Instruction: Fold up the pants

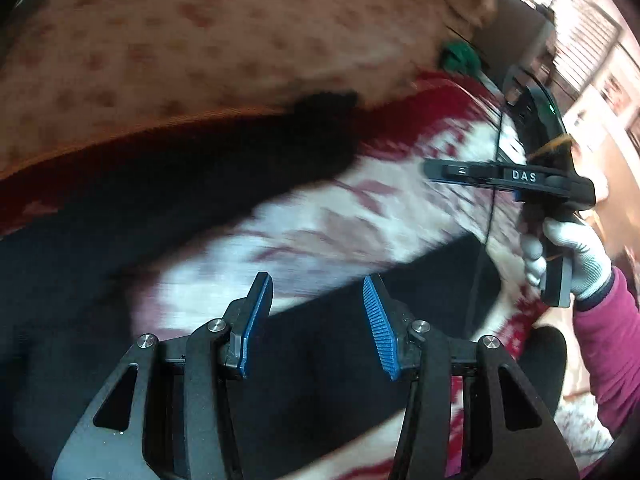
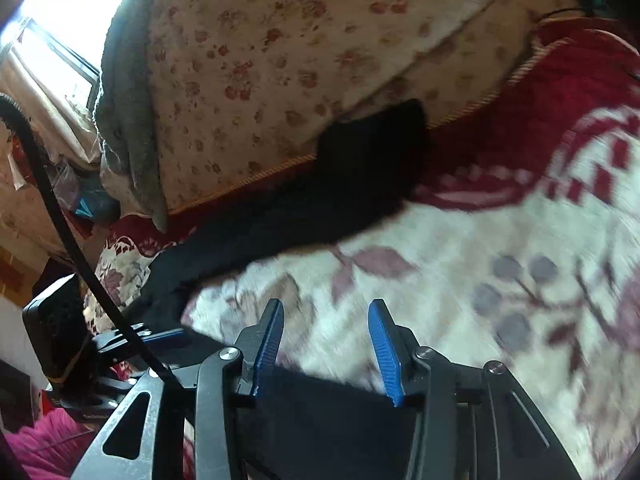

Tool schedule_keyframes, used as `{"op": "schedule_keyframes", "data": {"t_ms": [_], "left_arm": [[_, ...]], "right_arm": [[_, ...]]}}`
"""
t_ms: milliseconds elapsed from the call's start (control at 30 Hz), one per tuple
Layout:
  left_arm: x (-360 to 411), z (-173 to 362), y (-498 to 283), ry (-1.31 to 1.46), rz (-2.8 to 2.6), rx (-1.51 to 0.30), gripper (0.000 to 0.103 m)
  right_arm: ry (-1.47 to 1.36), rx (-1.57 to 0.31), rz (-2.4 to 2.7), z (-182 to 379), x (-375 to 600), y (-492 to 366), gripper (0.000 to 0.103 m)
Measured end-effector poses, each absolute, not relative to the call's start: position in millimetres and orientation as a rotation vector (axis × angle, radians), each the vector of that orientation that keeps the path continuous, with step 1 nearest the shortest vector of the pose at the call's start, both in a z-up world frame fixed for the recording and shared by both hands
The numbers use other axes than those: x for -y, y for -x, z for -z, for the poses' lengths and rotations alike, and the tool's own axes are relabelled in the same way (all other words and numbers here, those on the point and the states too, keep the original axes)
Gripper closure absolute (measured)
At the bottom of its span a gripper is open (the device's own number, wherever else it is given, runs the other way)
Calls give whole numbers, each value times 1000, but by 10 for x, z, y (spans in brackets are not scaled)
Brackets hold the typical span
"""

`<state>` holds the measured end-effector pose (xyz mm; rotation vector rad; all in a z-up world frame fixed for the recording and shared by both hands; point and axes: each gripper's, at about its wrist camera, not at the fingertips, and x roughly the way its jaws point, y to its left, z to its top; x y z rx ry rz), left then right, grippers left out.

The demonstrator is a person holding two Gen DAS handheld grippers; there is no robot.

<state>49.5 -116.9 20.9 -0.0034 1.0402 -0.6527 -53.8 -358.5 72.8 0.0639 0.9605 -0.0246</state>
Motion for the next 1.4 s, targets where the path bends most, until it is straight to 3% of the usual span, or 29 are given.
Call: {"op": "schedule_keyframes", "data": {"t_ms": [267, 467, 667, 800, 1167, 1400], "left_arm": [[-177, -338, -1074, 89, 372, -1011, 56], [-554, -207, -1468, 132, 378, -1071, 52], [-517, -23, -1820, 138, 398, -1148, 52], [-405, 66, -2010, 116, 551, -1213, 52], [4, 202, -2281, -188, 762, -1238, 52], [124, 373, -2449, -193, 869, -1326, 52]], "right_arm": [[-12, -1032, 19, -778, 3292, -379, 58], [154, -1057, 94, -777, 2994, -1012, 54], [248, -1132, 105, -584, 2793, -1527, 54], [144, -1193, -65, -461, 2751, -1726, 54], [531, -1410, -342, -32, 2491, -1751, 52], [617, -1556, -398, 200, 2592, -2005, 51]]}}
